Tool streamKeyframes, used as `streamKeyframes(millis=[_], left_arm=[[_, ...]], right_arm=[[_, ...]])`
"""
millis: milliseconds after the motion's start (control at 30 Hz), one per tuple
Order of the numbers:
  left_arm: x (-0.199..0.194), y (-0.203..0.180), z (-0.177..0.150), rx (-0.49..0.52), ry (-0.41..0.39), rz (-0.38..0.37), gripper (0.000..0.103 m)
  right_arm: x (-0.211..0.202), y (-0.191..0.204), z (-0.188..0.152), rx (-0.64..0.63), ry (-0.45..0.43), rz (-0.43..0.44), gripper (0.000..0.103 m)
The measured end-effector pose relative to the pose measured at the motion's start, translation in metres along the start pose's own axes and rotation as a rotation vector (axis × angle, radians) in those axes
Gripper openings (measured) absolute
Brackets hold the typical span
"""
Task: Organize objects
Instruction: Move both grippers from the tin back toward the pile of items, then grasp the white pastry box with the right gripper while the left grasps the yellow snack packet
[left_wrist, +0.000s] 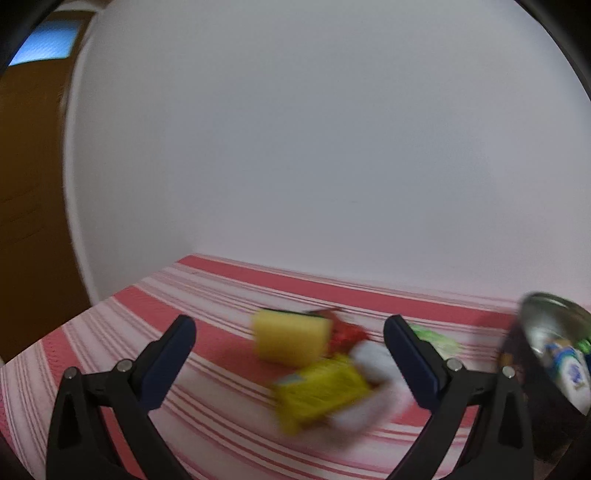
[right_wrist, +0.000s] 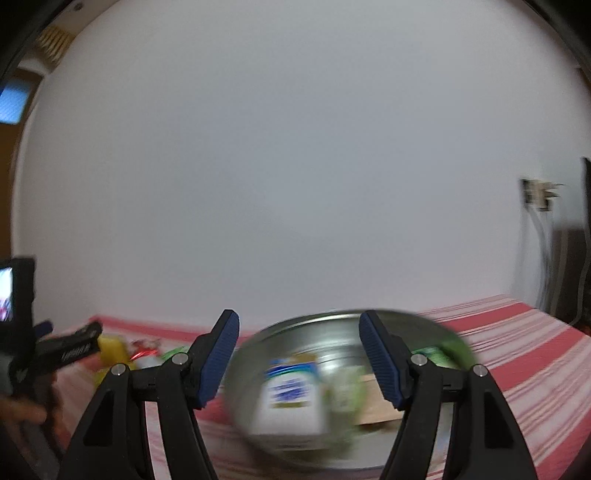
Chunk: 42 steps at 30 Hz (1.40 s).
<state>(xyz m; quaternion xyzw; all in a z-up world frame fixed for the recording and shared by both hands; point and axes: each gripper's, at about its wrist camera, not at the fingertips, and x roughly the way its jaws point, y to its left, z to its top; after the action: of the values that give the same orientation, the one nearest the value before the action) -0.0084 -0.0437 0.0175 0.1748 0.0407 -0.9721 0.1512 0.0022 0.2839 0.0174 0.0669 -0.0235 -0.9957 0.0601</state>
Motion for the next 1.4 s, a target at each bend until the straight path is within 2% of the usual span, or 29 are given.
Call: streamKeyframes(millis=[133, 267, 400, 467, 600, 767, 867, 1100, 1400], left_arm=[[0.018, 0.037, 0.007, -0.078, 0.028, 0.064, 0.103], [0.035, 0.065, 0.012, -0.136, 0.054, 0.088, 0.103], [0.05, 0.079, 0.015, -0.123, 0.071, 0.1, 0.103], [0.055, 0.083, 0.013, -0.13, 0.097, 0.097, 0.103], [0.058, 0.087, 0.011, -0.171, 0.152, 0.035, 0.103], [0.065, 0.084, 0.011, -0.123, 0.184, 0.049, 0.103], [0.065, 0.089, 0.012, -0.123, 0.184, 0.064, 0.103], [0.071, 0.094, 0.012, -0.148, 0.218, 0.044, 0.103], [0.072, 0.086, 0.01, -0.103, 0.233, 0.041, 0.103]], right_arm=[[0.014, 0.037, -0.003, -0.046, 0.048, 0.106, 0.07], [0.036, 0.076, -0.009, -0.092, 0.154, 0.219, 0.07], [0.067, 0.11, -0.016, -0.15, 0.292, 0.326, 0.07], [0.08, 0.131, -0.021, -0.191, 0.359, 0.376, 0.07], [0.1, 0.166, -0.035, -0.278, 0.477, 0.449, 0.07], [0.116, 0.185, -0.056, -0.327, 0.592, 0.462, 0.07], [0.136, 0.193, -0.064, -0.341, 0.648, 0.458, 0.07], [0.167, 0.203, -0.077, -0.332, 0.76, 0.471, 0.073], [0.15, 0.18, -0.067, -0.191, 0.722, 0.518, 0.071]])
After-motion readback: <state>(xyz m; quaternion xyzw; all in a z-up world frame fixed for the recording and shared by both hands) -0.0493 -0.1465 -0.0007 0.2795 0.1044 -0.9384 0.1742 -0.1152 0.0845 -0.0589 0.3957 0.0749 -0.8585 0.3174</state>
